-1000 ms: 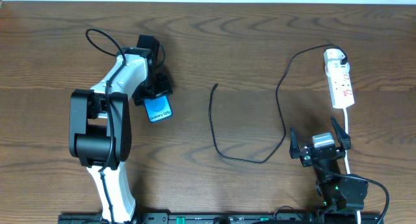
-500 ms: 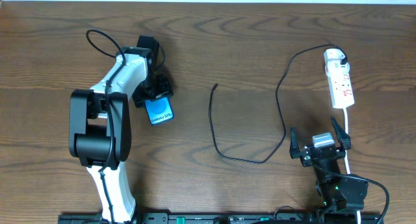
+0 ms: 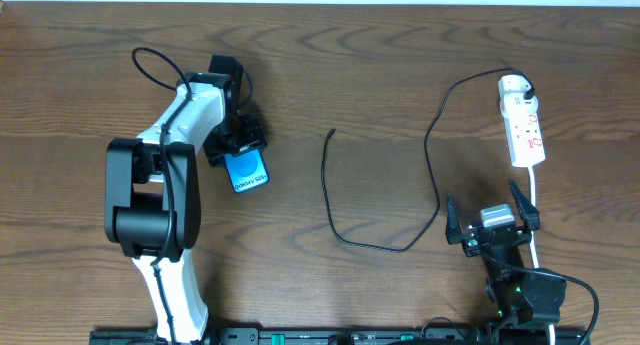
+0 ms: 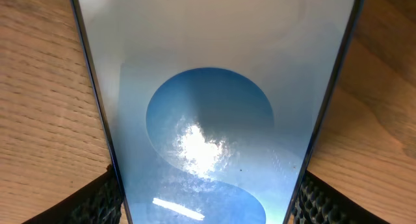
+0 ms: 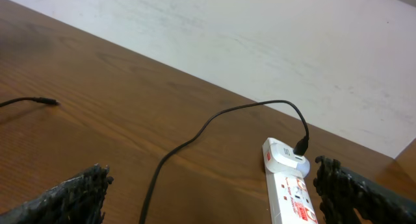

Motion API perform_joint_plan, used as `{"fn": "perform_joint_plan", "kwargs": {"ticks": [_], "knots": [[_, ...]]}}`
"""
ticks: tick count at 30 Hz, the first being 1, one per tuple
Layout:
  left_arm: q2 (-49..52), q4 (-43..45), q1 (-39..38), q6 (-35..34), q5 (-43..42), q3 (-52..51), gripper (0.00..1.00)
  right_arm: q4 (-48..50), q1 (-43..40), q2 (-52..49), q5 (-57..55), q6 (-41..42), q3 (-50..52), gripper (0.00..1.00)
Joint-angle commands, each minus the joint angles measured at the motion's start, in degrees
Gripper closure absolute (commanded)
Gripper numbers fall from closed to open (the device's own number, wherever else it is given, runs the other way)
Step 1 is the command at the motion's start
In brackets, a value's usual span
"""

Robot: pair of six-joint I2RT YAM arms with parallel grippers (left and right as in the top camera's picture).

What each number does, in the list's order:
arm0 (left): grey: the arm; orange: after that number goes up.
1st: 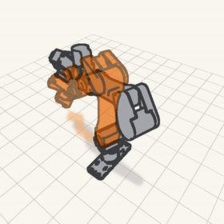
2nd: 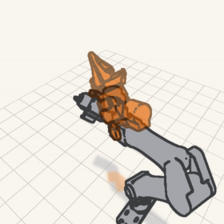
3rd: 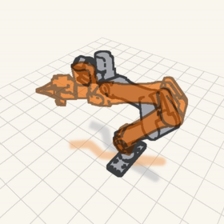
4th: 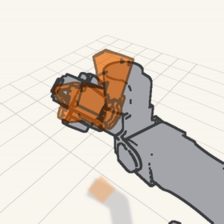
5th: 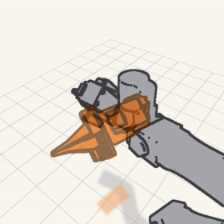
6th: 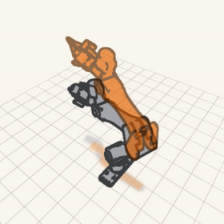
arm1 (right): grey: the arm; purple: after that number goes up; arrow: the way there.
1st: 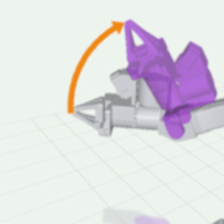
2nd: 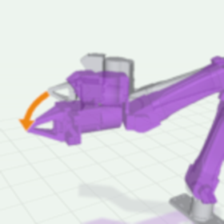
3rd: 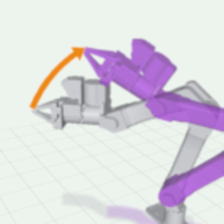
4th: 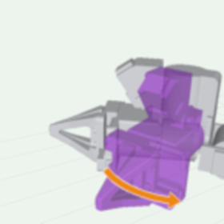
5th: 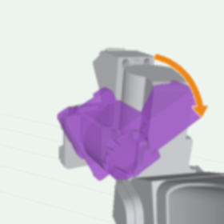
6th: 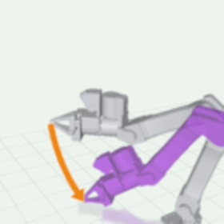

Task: Plug charger to phone and switch on socket
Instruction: 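Lift the phone with the left gripper and raise it upright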

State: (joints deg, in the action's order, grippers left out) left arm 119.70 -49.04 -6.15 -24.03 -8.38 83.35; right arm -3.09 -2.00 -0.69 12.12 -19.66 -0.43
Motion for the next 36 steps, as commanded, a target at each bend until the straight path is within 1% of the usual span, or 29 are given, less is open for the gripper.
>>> {"fn": "perform_joint_plan", "kwargs": {"ticks": [1,13,22,32,36], "knots": [[-2.3,-0.3,0.5,-0.3,-2.9,-0.7,0.34,-0.2,0.2,0.3,-0.2,1.0,0.1,0.01],[-3.3,-2.0,0.6,-0.3,-3.3,-0.7,0.34,-0.2,0.2,0.3,-0.2,1.0,0.1,0.01],[-3.4,-2.0,1.5,-0.3,-6.4,-0.7,0.35,-0.2,0.2,0.3,-0.2,1.0,0.1,0.01],[-4.0,-2.2,4.4,-1.0,-13.0,-0.6,0.36,-0.2,0.2,0.3,-0.2,1.0,0.1,0.01],[-5.7,-2.1,4.9,-1.2,-13.1,-0.6,0.36,-0.2,0.2,0.3,-0.2,1.0,0.1,0.01]]}}
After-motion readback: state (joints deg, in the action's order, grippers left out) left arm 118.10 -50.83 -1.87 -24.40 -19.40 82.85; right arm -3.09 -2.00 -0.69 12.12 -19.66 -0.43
